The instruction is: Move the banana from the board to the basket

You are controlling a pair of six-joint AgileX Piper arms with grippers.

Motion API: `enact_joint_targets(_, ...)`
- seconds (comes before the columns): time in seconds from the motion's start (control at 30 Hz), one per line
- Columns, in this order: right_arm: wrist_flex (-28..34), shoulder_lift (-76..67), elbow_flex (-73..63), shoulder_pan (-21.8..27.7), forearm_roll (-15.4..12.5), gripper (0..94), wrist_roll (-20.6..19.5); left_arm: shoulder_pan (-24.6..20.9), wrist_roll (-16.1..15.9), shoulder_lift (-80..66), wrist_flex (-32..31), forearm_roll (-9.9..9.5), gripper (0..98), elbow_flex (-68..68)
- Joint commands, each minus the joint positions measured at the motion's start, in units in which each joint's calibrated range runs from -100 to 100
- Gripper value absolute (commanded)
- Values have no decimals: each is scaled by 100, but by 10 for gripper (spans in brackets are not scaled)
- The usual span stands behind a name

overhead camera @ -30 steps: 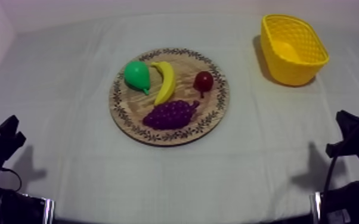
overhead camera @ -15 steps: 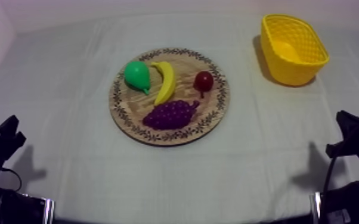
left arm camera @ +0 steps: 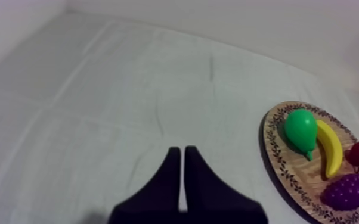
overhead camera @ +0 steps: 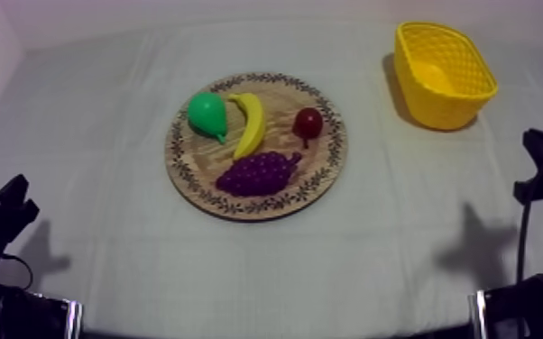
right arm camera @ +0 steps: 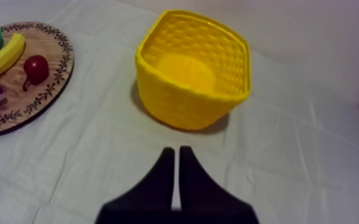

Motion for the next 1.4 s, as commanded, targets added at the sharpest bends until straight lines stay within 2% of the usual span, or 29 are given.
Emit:
enact_joint_targets(0.0, 221, 523, -769, -90, 26, 4, 1, -1, 1, 0, -5, 0, 0, 1)
enact_joint_targets(0.13, 662, 1146, -1669, -227, 102, 4, -11, -1, 1, 0, -5, 0, 0, 1)
enact_joint_targets(0.37, 1541, 2186, -3227, -642, 394, 4, -252, -1, 1, 0, -5, 0, 0, 1)
enact_joint_targets(0.57, 2204, 2918, -4552, -749, 493, 4, -315, -1, 1, 0, -5, 0, 0, 1)
enact_joint_targets(1.03, 3622, 4662, -7027, -1271, 360, 4, 45, -1, 0, 0, -5, 0, 0, 1)
enact_joint_targets(1.37, 4386, 5299, -7918, -1795, 278, 4, 235, -1, 1, 0, -5, 0, 0, 1)
